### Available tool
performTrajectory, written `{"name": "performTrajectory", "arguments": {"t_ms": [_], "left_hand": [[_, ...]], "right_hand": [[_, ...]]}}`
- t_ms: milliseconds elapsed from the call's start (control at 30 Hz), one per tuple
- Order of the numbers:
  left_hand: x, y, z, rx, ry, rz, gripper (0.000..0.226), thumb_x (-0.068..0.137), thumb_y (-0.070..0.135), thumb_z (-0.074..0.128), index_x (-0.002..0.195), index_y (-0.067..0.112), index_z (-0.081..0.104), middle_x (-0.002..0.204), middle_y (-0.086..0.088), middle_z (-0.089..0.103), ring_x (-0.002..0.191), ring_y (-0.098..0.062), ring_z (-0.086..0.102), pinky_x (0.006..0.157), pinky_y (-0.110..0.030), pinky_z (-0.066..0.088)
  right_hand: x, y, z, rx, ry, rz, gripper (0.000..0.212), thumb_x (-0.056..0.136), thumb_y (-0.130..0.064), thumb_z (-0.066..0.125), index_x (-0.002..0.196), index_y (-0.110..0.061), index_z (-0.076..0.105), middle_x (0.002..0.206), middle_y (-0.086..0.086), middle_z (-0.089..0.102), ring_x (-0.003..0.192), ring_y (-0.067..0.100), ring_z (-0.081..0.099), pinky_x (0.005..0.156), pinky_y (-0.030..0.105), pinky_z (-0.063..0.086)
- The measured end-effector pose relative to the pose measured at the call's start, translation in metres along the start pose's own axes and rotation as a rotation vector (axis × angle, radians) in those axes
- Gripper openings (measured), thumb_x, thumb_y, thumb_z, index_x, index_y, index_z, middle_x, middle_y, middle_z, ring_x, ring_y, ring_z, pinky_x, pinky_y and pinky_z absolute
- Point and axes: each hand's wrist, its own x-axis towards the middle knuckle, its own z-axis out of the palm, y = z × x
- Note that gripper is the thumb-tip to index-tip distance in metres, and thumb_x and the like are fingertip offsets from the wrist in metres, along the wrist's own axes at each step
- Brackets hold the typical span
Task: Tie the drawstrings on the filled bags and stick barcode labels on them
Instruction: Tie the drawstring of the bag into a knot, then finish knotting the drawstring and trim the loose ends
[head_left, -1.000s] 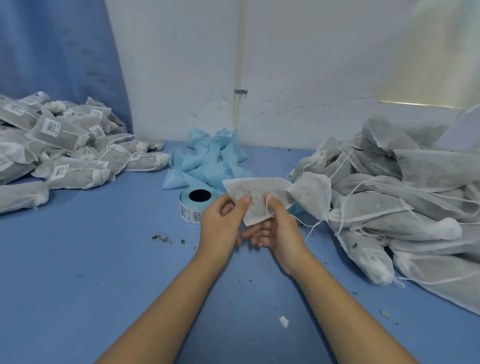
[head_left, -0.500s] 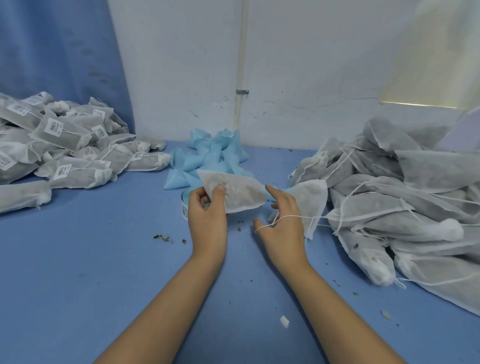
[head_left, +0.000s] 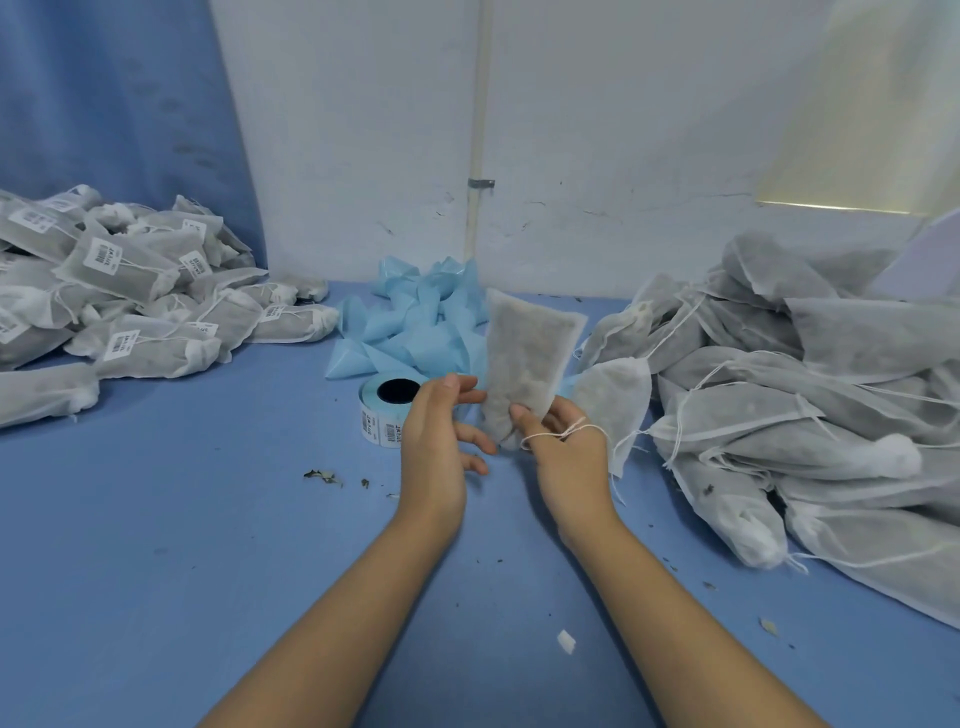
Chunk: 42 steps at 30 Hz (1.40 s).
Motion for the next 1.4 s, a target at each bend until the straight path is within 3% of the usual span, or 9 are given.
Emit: {"name": "performTrajectory", "arguments": {"t_ms": [133,233,333,433,567,700,967,1100,1400], "left_hand": [[-0.001,-0.006,0.000,0.080,-0.004,0.004,0.011,0.097,0.019,0.047,0.101,0.020,0.057,0.106,-0.002,0.063,0.046,-0.014,0.054,0.037,-0.024,0.042],[-0.001,-0.011,0.002,0.111,-0.042,-0.101,0.024,0.097,0.018,0.049,0.120,0.011,0.052,0.111,-0.013,0.062,0.045,-0.017,0.058,0.039,-0.026,0.047],[0.000,-0.012,0.002,0.107,-0.108,-0.210,0.025,0.096,0.017,0.052,0.116,0.001,0.054,0.092,-0.016,0.067,0.048,-0.019,0.063,0.044,-0.027,0.053],[0.003,-0.012,-0.001,0.078,-0.174,-0.273,0.018,0.096,0.018,0.054,0.092,0.001,0.059,0.058,-0.003,0.067,0.052,-0.018,0.067,0.050,-0.023,0.055],[0.008,-0.011,-0.005,-0.006,-0.116,-0.316,0.021,0.095,0.023,0.056,0.081,0.007,0.059,0.048,0.002,0.060,0.049,-0.014,0.064,0.050,-0.020,0.053],[0.011,-0.009,-0.008,-0.035,-0.091,-0.321,0.022,0.093,0.029,0.059,0.083,0.010,0.061,0.049,0.000,0.060,0.042,-0.011,0.058,0.042,-0.017,0.046],[0.011,-0.007,-0.009,-0.117,-0.155,-0.360,0.030,0.099,0.035,0.044,0.096,0.010,0.060,0.063,-0.010,0.066,0.047,-0.016,0.061,0.044,-0.020,0.047],[0.012,-0.007,-0.011,-0.155,-0.150,-0.372,0.015,0.098,0.016,0.047,0.092,0.007,0.058,0.058,-0.007,0.062,0.049,-0.015,0.062,0.049,-0.020,0.051],[0.013,-0.009,-0.013,-0.119,-0.211,-0.344,0.009,0.091,0.007,0.055,0.087,0.006,0.063,0.059,-0.002,0.061,0.050,-0.010,0.056,0.054,-0.019,0.047]], "right_hand": [[-0.001,-0.003,0.004,0.223,0.010,0.117,0.009,0.092,-0.007,0.060,0.094,-0.006,0.068,0.077,-0.002,0.074,0.068,0.007,0.068,0.060,0.016,0.051],[-0.001,-0.004,0.007,0.351,0.021,0.195,0.014,0.093,-0.009,0.058,0.099,-0.001,0.068,0.088,0.010,0.073,0.074,0.017,0.069,0.064,0.022,0.055],[0.000,-0.004,0.007,0.389,0.037,0.226,0.011,0.093,-0.010,0.059,0.094,-0.003,0.068,0.086,0.010,0.072,0.070,0.016,0.068,0.060,0.021,0.053],[0.002,-0.003,0.006,0.301,0.025,0.231,0.016,0.094,-0.016,0.059,0.082,-0.007,0.064,0.072,0.007,0.069,0.058,0.013,0.063,0.052,0.021,0.050],[0.005,0.001,0.006,0.028,0.040,0.206,0.037,0.092,-0.037,0.060,0.063,-0.016,0.053,0.046,-0.006,0.049,0.046,0.013,0.045,0.046,0.025,0.039],[0.003,0.004,0.007,-0.014,0.013,0.189,0.038,0.090,-0.029,0.065,0.054,-0.022,0.056,0.044,-0.008,0.044,0.043,0.010,0.038,0.042,0.020,0.032],[0.001,0.005,0.005,0.025,-0.059,0.116,0.006,0.088,-0.003,0.063,0.090,-0.009,0.065,0.067,-0.004,0.066,0.053,0.000,0.057,0.049,0.015,0.044],[0.002,0.009,0.003,-0.089,0.010,0.050,0.004,0.087,-0.006,0.066,0.089,-0.009,0.065,0.072,-0.006,0.064,0.059,-0.001,0.057,0.055,0.012,0.043],[0.002,0.011,0.004,-0.193,0.023,-0.002,0.051,0.081,-0.008,0.072,0.054,-0.019,0.031,0.042,-0.016,0.030,0.043,0.003,0.025,0.045,0.018,0.025]]}}
